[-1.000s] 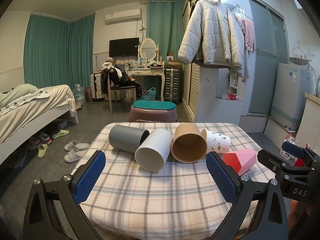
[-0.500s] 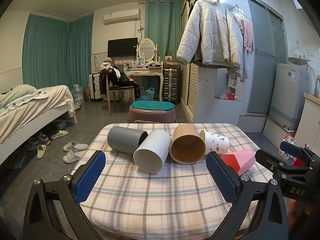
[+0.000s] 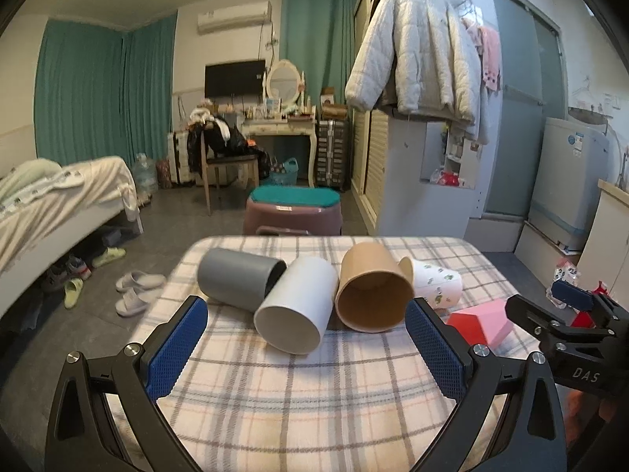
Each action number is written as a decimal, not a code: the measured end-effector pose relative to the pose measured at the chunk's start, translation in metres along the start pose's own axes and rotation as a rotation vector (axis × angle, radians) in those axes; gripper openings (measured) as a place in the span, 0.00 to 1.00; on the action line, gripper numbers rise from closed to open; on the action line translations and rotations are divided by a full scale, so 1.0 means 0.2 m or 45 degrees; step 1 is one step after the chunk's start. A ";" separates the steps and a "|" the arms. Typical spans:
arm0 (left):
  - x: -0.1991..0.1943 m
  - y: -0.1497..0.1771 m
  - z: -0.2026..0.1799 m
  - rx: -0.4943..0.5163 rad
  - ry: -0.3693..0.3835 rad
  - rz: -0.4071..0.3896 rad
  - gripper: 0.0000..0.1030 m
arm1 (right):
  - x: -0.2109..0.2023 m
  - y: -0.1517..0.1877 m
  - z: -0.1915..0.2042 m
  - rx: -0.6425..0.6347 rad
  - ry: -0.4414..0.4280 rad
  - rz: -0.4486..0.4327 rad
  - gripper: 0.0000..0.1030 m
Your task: Flip cup upside down
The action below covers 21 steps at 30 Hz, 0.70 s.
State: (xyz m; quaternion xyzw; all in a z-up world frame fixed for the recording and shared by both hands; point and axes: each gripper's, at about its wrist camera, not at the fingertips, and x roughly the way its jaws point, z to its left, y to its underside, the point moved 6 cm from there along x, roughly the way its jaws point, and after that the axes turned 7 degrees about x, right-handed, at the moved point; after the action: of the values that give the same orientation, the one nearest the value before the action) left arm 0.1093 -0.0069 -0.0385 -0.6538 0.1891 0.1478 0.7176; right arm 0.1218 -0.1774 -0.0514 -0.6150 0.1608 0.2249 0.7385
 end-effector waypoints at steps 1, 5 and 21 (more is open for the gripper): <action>0.06 0.01 0.01 -0.011 0.014 0.031 1.00 | 0.03 0.00 -0.01 0.001 0.004 0.012 1.00; 0.25 0.06 0.03 -0.015 0.036 0.120 1.00 | 0.12 0.00 -0.03 0.005 0.011 0.045 1.00; 0.56 0.17 0.03 0.148 0.054 0.281 0.73 | 0.34 -0.02 -0.09 0.054 0.021 0.125 1.00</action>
State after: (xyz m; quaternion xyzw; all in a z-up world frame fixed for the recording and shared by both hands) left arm 0.1936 -0.0023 -0.1199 -0.5894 0.2833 0.2008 0.7294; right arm 0.1833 -0.1857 -0.0863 -0.5924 0.2018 0.2524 0.7379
